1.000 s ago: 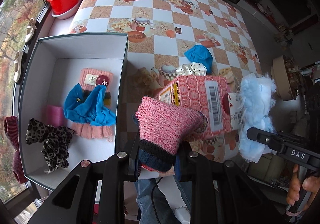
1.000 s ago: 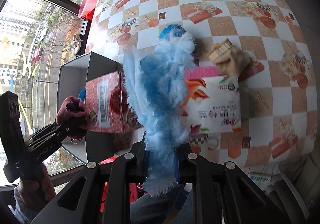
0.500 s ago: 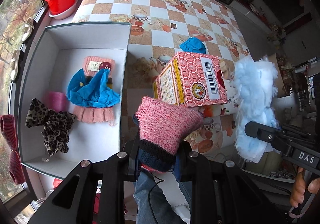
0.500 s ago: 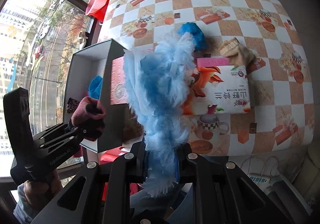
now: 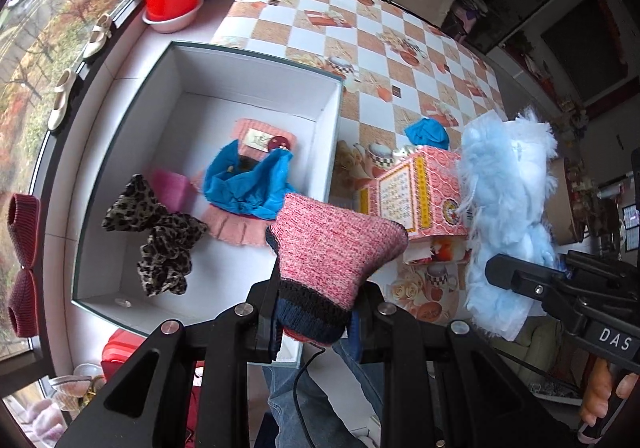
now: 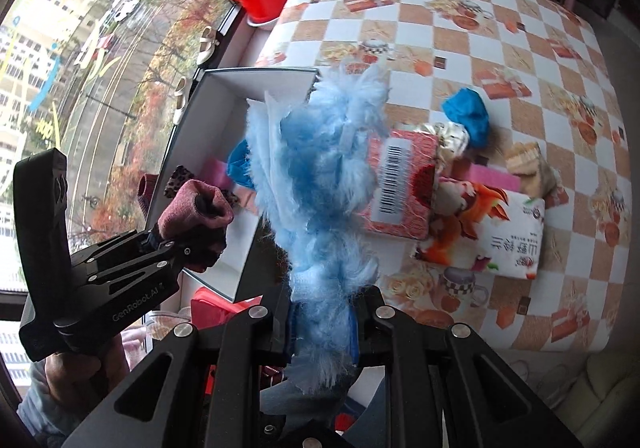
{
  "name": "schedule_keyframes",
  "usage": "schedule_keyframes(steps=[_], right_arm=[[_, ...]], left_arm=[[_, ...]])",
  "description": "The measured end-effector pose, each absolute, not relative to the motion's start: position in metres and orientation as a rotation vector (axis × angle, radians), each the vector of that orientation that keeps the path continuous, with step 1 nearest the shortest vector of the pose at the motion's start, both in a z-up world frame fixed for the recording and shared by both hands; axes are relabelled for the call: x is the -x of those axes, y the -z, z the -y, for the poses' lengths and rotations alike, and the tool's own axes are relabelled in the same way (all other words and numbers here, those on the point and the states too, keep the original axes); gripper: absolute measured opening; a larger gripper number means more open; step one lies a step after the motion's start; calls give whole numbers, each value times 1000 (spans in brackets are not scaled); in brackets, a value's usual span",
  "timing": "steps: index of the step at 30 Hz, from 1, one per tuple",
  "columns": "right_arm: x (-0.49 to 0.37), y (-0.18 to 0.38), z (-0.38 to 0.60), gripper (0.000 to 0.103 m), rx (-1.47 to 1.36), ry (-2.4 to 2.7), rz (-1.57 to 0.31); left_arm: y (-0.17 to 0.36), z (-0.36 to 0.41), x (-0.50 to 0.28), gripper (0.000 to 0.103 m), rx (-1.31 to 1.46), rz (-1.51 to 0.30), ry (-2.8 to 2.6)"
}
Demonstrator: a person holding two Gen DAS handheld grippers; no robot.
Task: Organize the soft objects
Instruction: 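Lift and carry the pink hat and blue duster with both grippers toward the white box, then lower the hat and duster into the box and open both grippers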
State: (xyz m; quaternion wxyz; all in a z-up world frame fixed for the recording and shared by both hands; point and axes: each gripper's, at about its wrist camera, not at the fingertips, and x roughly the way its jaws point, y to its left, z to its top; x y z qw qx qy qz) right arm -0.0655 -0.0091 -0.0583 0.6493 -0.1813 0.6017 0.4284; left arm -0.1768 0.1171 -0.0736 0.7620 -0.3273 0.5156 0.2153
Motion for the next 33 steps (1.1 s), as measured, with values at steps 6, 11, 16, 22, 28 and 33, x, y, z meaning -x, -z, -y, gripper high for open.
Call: schedule_keyframes(steps=[6,11,16,22,28,33], right_arm=[[79,58,-21,20,464,-1034,-1359],[88,59,-43,20,501,-1075,-1352],[94,62,-64,20,530,-1104,-1358],[102,66,-89,20,568,-1136,-1365],[105,69,-113,20,596,-1155,-1361],[98,73,-130,20,598,-1151,-1363]], left_arm=[[73,-132,194,27,714,-1105,-535],[77,-145,207,27,716,-1105,-583],[80,-160,219,27,734,-1093,-622],[82,-172,224,27,747,-1081,-654],[84,-182,222,27,752,-1072,-676],[90,-194,216,27,759,-1077,-694]])
